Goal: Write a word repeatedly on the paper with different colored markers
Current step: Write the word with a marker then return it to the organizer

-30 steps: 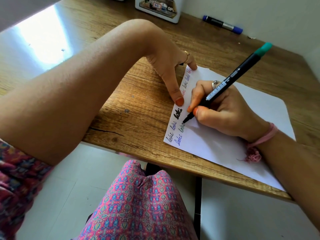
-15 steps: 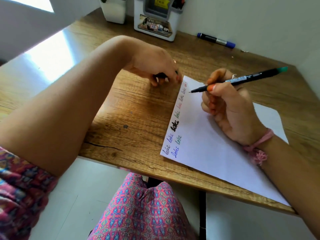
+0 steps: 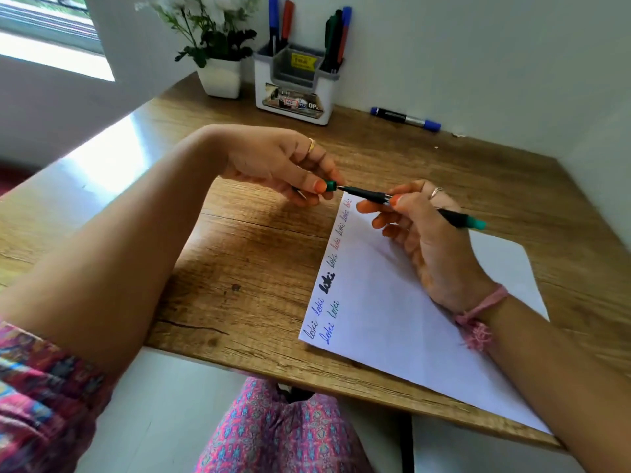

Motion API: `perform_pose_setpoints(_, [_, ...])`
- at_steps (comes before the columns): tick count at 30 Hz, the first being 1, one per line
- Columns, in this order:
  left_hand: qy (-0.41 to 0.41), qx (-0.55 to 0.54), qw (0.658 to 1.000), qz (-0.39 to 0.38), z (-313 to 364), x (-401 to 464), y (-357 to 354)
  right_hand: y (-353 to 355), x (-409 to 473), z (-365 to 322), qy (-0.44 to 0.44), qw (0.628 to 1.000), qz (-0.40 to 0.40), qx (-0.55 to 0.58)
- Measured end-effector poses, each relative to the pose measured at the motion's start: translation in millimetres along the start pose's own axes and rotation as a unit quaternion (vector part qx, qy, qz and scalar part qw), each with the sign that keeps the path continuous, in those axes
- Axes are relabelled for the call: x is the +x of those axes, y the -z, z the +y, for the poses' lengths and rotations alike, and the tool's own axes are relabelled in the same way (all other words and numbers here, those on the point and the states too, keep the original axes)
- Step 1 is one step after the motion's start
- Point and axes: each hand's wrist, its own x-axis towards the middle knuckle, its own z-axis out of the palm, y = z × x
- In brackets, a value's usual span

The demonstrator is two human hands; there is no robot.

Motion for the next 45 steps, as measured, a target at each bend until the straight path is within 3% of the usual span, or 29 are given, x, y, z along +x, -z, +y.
perform_pose_setpoints(11, [-0.017,-0.009,1.0,-0.008,-2.0,0.3,5.2,-2.1,-0.7,-3.4,0.059,0.997,0.03,-0.035])
perform_pose_setpoints(20, [-0.058,-0.065,0.995,0.051,1.9,4.4,-0.8,-0.4,-0.8,0.0,0.115,0.988,-0.023,-0.101])
perform_pose_setpoints(29, [-0.088,-0.099,0.988,0.081,3.3,1.7,0.2,-0.2,3.3,3.0,0.136,0.983,0.065,-0.101])
perform_pose_setpoints(36, [-0.128,-0.093,0.973,0.168,-1.3,7.4,1.5,-1.3,2.8,8.3,0.167,0.968,0.069,-0.175])
perform_pose_setpoints(45, [-0.185,-0.041,0.961,0.202,4.4,5.3,-6.5,0.2,0.0,11.8,0.183,0.953,0.081,-0.229])
